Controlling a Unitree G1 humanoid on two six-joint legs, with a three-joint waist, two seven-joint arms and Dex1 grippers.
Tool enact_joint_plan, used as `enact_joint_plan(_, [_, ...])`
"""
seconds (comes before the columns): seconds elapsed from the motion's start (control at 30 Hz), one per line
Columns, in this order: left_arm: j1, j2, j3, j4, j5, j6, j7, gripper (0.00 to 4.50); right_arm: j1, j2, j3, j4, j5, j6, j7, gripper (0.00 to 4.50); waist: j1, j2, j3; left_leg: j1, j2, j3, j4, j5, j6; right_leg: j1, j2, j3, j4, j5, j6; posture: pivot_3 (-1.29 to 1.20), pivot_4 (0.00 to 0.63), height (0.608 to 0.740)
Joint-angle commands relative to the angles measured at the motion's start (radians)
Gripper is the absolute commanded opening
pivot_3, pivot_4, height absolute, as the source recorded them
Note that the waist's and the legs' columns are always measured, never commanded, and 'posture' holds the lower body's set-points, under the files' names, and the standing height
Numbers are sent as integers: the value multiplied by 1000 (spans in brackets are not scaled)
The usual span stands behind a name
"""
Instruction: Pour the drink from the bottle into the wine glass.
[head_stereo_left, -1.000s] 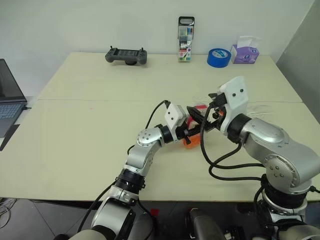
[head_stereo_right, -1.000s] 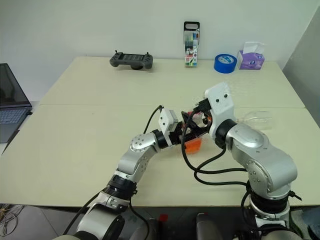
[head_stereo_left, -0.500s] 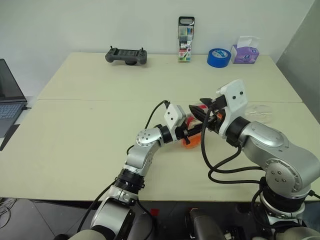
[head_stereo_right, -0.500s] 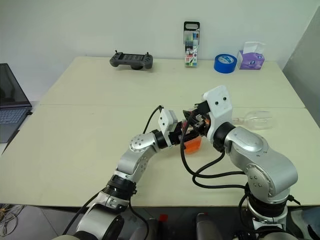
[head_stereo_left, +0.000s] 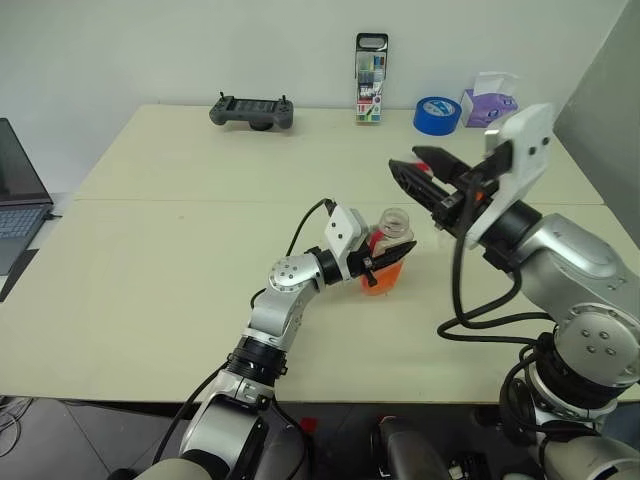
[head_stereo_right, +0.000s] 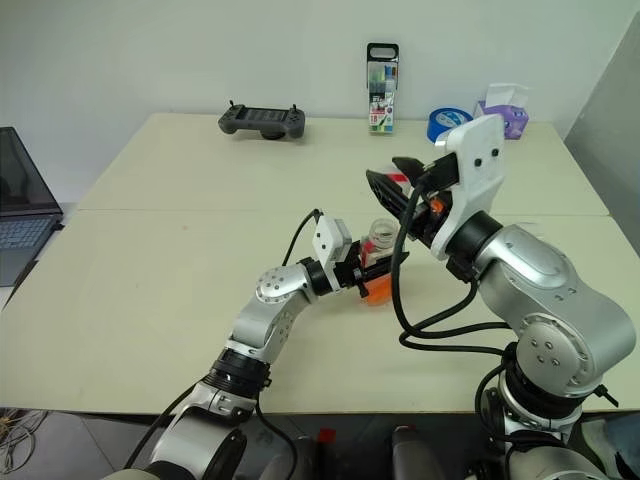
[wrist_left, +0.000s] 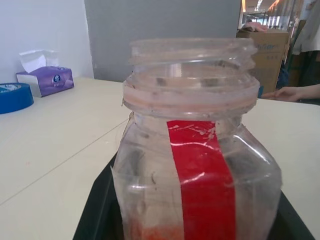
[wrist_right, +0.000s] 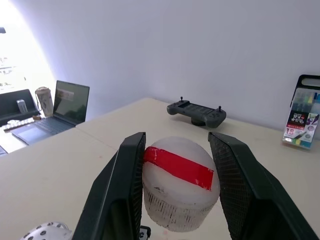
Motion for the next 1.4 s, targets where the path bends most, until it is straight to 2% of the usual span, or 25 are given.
enact_joint_plan(0.03, [-7,-9,4,-27,-2,-28,5,1635,31,-26,-75,-33,0,7,-63,1688,0,0,0,0,0,0,0,0,0,0,0,0,0,0,0,0,150,740])
enact_joint_plan(0.13, [-15,-17,11,-28,-4,-37,14,1635,191,-56,-107,10,-109,-33,-140,1688,4,-1,0,0,-1,0,0,0,0,0,-2,1,-1,0,0,0,150,740])
enact_joint_plan(0.27, [-37,-23,22,-23,-5,-42,25,1635,426,-50,-128,149,-260,-208,-195,1687,5,-1,0,-1,-2,2,0,0,0,0,-3,2,-1,0,0,0,150,740])
enact_joint_plan(0.33, [-57,-21,36,-13,-6,-44,35,1635,483,-1,-159,245,-284,-323,-201,1687,4,0,0,0,-2,3,0,0,0,0,-3,2,0,0,0,0,150,740])
enact_joint_plan(0.43, [-84,-15,53,10,-4,-51,47,1635,527,1,-133,348,-336,-437,-186,1687,-4,1,0,2,-1,5,0,0,0,0,-1,4,0,0,1,0,150,740])
enact_joint_plan(0.57, [-100,-3,69,28,-3,-59,53,1635,555,-5,-79,398,-344,-509,-132,2947,-6,1,0,3,0,8,0,1,1,0,4,5,1,-2,3,0,150,740])
enact_joint_plan(0.7, [-108,8,84,47,0,-68,62,1635,574,-18,-40,414,-368,-525,-125,4438,-2,1,0,3,0,7,0,1,2,0,6,3,3,-2,3,0,150,740])
enact_joint_plan(0.83, [-129,22,114,95,7,-84,96,1635,567,-39,-21,401,-383,-515,-133,4500,-2,1,0,3,1,7,0,1,2,0,6,4,3,-1,2,0,150,740])
enact_joint_plan(0.97, [-175,49,167,182,14,-115,152,1635,526,-116,37,302,-368,-444,-86,4500,-3,1,0,3,0,8,1,1,2,0,4,5,3,-2,3,0,150,740])
enact_joint_plan(1.17, [-237,156,267,351,62,-225,289,1635,390,-276,311,104,-163,-249,186,4500,-9,1,1,4,0,6,1,1,2,-1,7,2,5,-2,3,0,150,740])
enact_joint_plan(1.23, [-251,199,313,405,65,-252,348,1635,309,-234,396,138,-130,-253,227,4500,-10,1,1,3,1,3,1,1,2,-1,9,0,6,-2,3,0,150,740])
enact_joint_plan(1.4, [-268,306,413,504,52,-279,454,1635,48,16,565,516,-310,-441,138,4500,-14,-2,2,3,2,1,1,2,2,-5,7,0,12,-1,1,0,150,740])
